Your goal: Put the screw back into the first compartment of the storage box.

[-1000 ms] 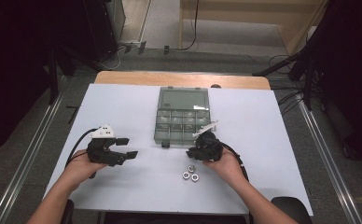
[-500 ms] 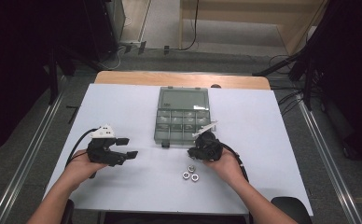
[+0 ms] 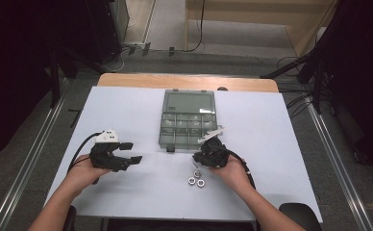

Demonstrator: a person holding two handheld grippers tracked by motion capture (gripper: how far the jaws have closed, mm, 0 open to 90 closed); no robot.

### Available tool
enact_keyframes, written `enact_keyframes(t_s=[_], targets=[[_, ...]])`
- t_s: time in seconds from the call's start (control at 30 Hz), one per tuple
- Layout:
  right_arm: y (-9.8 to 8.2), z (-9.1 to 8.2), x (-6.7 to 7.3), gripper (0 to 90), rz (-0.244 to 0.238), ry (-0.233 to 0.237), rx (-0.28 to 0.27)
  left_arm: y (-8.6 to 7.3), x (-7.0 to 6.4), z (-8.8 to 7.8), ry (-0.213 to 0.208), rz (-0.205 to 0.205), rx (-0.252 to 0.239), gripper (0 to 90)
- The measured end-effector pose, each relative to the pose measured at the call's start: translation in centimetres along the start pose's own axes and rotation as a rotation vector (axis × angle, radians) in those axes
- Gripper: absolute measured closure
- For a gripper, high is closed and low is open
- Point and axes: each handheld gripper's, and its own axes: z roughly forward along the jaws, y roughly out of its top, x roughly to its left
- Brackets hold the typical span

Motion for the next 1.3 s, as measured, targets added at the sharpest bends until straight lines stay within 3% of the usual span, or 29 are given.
enact_keyframes(t_s=[0.13, 0.63, 0.67, 0.77, 0.93, 1.3], targets=[[0.1, 0.0, -0.5, 84.6, 0.026, 0.033, 0.005, 0.0, 0.0, 0.0, -0.001, 0.001, -0.001, 31.5], [0.4, -0.7, -0.7, 84.8, 0.044, 0.062, -0.006, 0.0, 0.0, 0.0, 0.000, 0.001, -0.001, 31.5], [0.5, -0.8, -0.7, 90.0, 0.047, 0.063, -0.009, 0.0, 0.0, 0.0, 0.000, 0.001, -0.001, 31.5], [0.5, -1.0, -0.9, 90.0, 0.055, 0.070, -0.018, 0.0, 0.0, 0.0, -0.002, 0.000, -0.002, 31.5], [0.5, -0.7, -0.9, 90.0, 0.060, 0.088, 0.005, 0.0, 0.0, 0.0, -0.001, 0.002, 0.000, 31.5], [0.7, -0.5, 0.2, 80.3, 0.019, 0.092, 0.006, 0.0, 0.1, -0.1, 0.001, 0.001, 0.000, 31.5]])
